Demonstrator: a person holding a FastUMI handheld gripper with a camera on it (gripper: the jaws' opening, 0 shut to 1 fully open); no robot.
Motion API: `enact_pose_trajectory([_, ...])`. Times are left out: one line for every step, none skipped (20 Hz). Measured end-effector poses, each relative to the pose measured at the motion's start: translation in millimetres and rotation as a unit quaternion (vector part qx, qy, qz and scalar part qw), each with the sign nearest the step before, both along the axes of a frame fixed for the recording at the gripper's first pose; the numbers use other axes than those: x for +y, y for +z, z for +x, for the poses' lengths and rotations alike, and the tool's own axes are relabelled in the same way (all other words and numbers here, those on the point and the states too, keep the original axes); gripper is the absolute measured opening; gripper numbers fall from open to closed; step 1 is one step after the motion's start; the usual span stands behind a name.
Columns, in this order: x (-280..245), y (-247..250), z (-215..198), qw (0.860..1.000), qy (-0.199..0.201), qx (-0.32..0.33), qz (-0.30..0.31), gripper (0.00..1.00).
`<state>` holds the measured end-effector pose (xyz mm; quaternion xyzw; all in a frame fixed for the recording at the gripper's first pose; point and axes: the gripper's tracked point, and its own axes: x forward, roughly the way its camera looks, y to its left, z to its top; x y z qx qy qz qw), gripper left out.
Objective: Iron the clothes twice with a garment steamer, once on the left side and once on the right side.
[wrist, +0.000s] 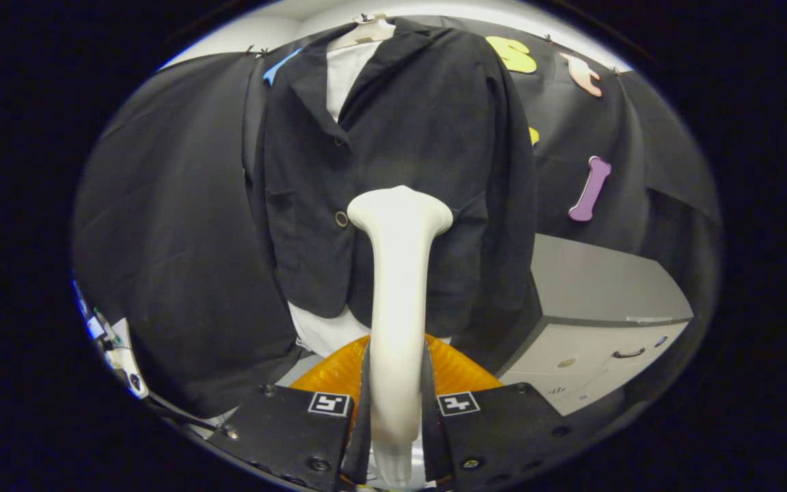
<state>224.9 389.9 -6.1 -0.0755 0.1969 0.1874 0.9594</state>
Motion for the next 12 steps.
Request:
enact_pose_trajectory([0.3,-5.6,-1.1,1.0,0.001,0.006,-0.002,0.33])
enact_pose_trajectory([1.0,-13.3,-2.4,1.0,0.002,0.013,-0.004,0.33])
enact_pose_trajectory([0.8,-20.5,-2.5,1.0,0.002,0.021,-0.005,0.33])
enact_pose_trajectory([1.3,-27.7,-3.2,1.0,0.002,0.029,-0.006,0.33])
enact_pose_trajectory([1.3,-32.2,-2.2,0.999,0.001,0.038,-0.005,0.33])
enact_pose_trajectory([-0.5,-35.7,-4.8,0.999,-0.001,0.046,-0.003,0.33])
enact_pose_trajectory([-1.2,-36.4,-5.0,0.999,-0.001,0.049,-0.002,0.33])
enact_pose_trajectory([-1.6,-34.7,-5.1,0.999,-0.001,0.048,-0.002,0.33])
enact_pose_trajectory([-0.7,-31.1,-6.3,0.999,-0.001,0.045,-0.001,0.33])
enact_pose_trajectory([0.8,-28.1,-5.5,0.999,0.001,0.04,0.0,0.33])
enact_pose_trajectory([2.8,-23.4,-5.5,0.999,0.003,0.034,0.001,0.33])
enact_pose_trajectory([6.5,-16.6,-6.1,1.0,0.005,0.027,0.004,0.33])
